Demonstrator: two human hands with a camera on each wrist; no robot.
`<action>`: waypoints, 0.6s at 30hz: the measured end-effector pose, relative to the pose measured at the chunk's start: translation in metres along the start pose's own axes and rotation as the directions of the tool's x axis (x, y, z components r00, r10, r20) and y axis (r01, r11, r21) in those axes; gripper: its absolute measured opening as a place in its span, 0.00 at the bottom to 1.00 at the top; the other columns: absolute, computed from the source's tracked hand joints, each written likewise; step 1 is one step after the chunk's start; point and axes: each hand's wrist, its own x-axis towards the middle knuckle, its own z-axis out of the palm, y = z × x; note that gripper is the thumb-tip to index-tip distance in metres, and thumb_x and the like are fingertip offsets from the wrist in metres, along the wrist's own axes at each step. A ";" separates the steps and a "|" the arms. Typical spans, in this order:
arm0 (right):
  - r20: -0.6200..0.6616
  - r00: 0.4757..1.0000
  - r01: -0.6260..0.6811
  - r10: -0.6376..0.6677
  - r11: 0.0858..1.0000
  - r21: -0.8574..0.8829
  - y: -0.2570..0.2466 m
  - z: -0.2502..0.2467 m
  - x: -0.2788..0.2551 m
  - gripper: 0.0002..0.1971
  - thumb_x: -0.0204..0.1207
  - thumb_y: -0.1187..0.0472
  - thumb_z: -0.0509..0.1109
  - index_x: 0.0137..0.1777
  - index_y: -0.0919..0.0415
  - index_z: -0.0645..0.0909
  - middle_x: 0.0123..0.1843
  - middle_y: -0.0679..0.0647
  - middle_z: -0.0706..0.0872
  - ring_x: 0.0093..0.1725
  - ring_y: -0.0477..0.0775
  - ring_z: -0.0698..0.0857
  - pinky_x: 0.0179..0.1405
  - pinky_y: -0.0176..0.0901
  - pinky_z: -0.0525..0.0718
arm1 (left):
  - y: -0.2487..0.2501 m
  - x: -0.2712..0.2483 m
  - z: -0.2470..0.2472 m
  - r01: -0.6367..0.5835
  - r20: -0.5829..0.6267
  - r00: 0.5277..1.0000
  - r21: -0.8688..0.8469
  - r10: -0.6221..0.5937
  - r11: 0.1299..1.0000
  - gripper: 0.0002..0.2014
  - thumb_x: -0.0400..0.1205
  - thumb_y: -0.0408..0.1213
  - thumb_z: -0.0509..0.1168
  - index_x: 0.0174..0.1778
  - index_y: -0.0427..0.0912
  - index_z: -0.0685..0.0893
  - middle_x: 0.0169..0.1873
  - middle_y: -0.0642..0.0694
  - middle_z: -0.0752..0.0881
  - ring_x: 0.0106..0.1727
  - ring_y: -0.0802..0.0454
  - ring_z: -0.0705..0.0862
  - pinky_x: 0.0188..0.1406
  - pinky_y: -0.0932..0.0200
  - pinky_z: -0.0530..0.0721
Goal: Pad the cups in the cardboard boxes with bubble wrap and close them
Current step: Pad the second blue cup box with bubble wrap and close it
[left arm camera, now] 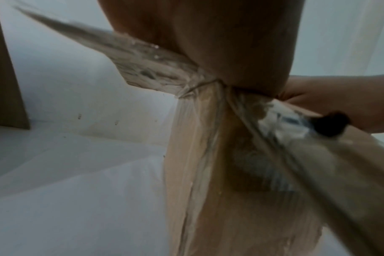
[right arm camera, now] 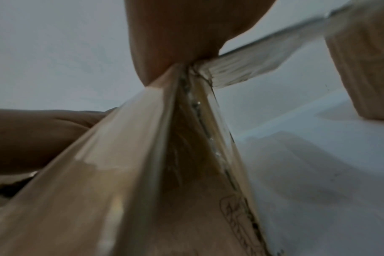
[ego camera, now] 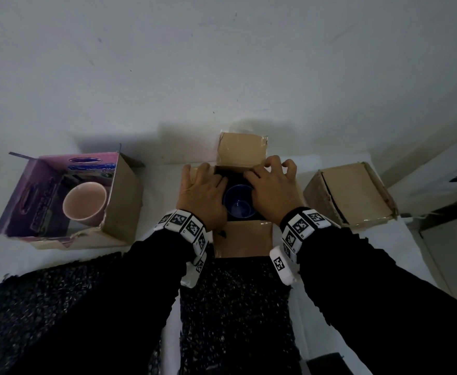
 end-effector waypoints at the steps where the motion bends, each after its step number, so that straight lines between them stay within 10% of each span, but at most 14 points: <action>1: 0.032 0.999 0.014 -0.014 1.000 0.003 0.001 0.000 0.002 0.13 0.67 0.59 0.64 0.49 0.51 0.85 0.50 0.48 0.87 0.63 0.62 0.76 0.61 0.58 0.58 | 0.000 0.003 -0.001 -0.002 0.031 1.000 0.022 0.001 1.000 0.26 0.75 0.50 0.55 0.71 0.50 0.75 0.67 0.53 0.77 0.79 0.40 0.58 0.71 0.30 0.36; 6: 0.126 0.992 0.024 -0.026 0.999 0.021 0.001 -0.003 0.002 0.14 0.72 0.58 0.64 0.55 0.49 0.86 0.60 0.50 0.83 0.69 0.63 0.71 0.66 0.62 0.52 | 0.002 0.006 -0.005 0.002 0.047 0.999 0.055 -0.004 0.998 0.16 0.77 0.50 0.57 0.53 0.52 0.86 0.59 0.54 0.81 0.76 0.42 0.60 0.72 0.29 0.42; 10: -0.039 0.998 -0.045 0.053 0.982 0.182 0.005 -0.015 -0.015 0.13 0.72 0.53 0.62 0.51 0.48 0.85 0.54 0.46 0.86 0.61 0.57 0.75 0.57 0.55 0.59 | -0.002 -0.010 -0.003 0.019 -0.205 0.978 -0.056 -0.030 0.998 0.15 0.78 0.49 0.56 0.43 0.50 0.87 0.46 0.54 0.86 0.65 0.45 0.75 0.68 0.38 0.55; 18: -0.158 0.987 0.101 -0.010 0.807 0.582 -0.013 -0.024 -0.105 0.08 0.75 0.59 0.66 0.51 0.57 0.83 0.45 0.53 0.86 0.45 0.55 0.80 0.43 0.50 0.76 | 0.012 -0.080 -0.003 -0.084 -0.348 0.937 -0.158 0.024 0.984 0.15 0.79 0.51 0.57 0.45 0.51 0.87 0.45 0.53 0.88 0.53 0.47 0.81 0.57 0.46 0.69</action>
